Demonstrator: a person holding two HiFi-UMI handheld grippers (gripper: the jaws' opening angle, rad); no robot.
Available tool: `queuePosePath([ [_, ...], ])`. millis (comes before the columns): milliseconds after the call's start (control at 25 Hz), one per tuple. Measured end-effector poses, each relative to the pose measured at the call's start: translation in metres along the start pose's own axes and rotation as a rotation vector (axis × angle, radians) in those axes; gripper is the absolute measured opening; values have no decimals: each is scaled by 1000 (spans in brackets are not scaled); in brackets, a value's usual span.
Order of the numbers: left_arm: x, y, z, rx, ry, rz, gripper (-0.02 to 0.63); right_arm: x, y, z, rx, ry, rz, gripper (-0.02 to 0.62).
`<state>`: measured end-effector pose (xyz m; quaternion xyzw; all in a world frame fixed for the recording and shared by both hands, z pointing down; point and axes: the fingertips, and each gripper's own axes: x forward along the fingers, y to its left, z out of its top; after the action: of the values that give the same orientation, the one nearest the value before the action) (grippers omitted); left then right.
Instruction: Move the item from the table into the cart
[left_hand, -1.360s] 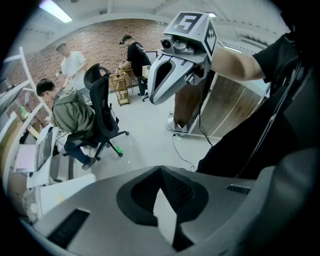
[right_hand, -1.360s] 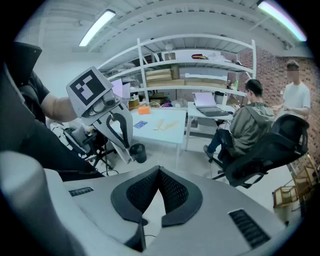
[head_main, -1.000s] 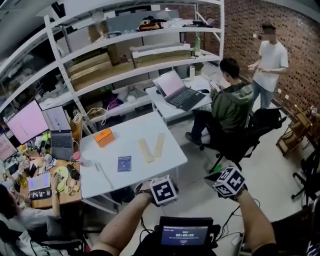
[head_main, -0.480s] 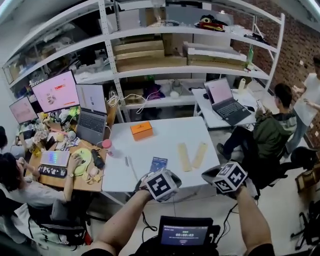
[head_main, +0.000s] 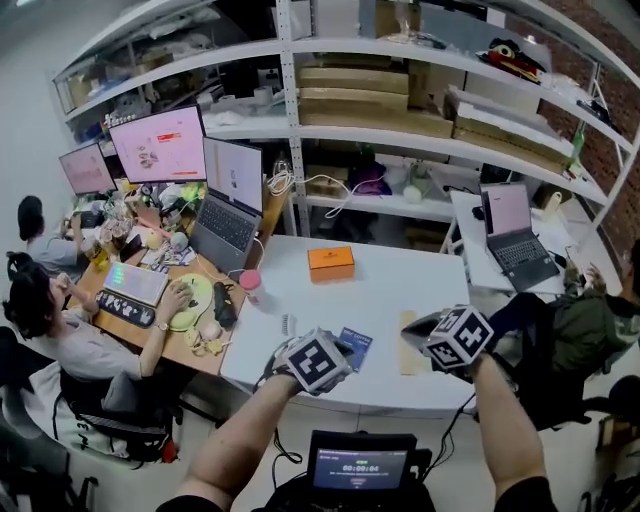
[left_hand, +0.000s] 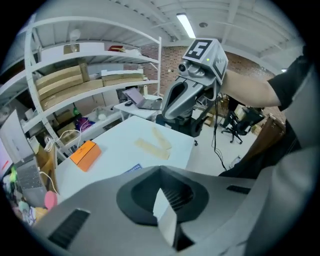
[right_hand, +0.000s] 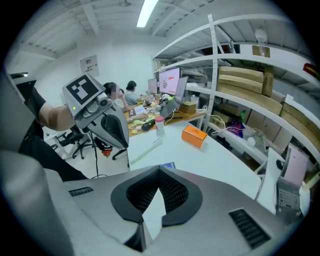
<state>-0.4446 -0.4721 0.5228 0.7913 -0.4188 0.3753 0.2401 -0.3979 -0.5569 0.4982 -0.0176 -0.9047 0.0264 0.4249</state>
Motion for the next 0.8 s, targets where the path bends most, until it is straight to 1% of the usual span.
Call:
queuePosePath([
  [80,8,28,12,-71,-24,11,3,14,-27,17,-31,-1,39,5],
  [280,24,96,28,-204,-19,87,3,53,-88,56,-148,51,102,5],
  [360,32,112,29,-252,-14,73,3,71,-106,70,-177,67,125,5],
  [440,38,130,25,-283,3,69,3,90,-118,87,-185,71,156,5],
  [480,40,143,25,-306,-7,86,3,101,-122,96,-186,76,179,48],
  [520,40,156,25,-333,-26,112,3,113,-126,104,-190,83,200,66],
  [600,41,184,26,-374,-55,160,6,133,-138,120,-197,101,222,66],
  [640,41,196,25,-381,-59,166,6,142,-143,128,-195,112,229,99],
  [680,40,206,23,-383,-60,162,6,153,-148,134,-186,127,238,176],
  [720,38,217,20,-383,-59,156,8,165,-152,140,-177,145,245,214],
  [760,37,229,18,-384,-60,152,13,177,-158,145,-169,166,246,230],
  [800,35,240,15,-386,-62,152,48,190,-164,150,-165,185,240,268],
])
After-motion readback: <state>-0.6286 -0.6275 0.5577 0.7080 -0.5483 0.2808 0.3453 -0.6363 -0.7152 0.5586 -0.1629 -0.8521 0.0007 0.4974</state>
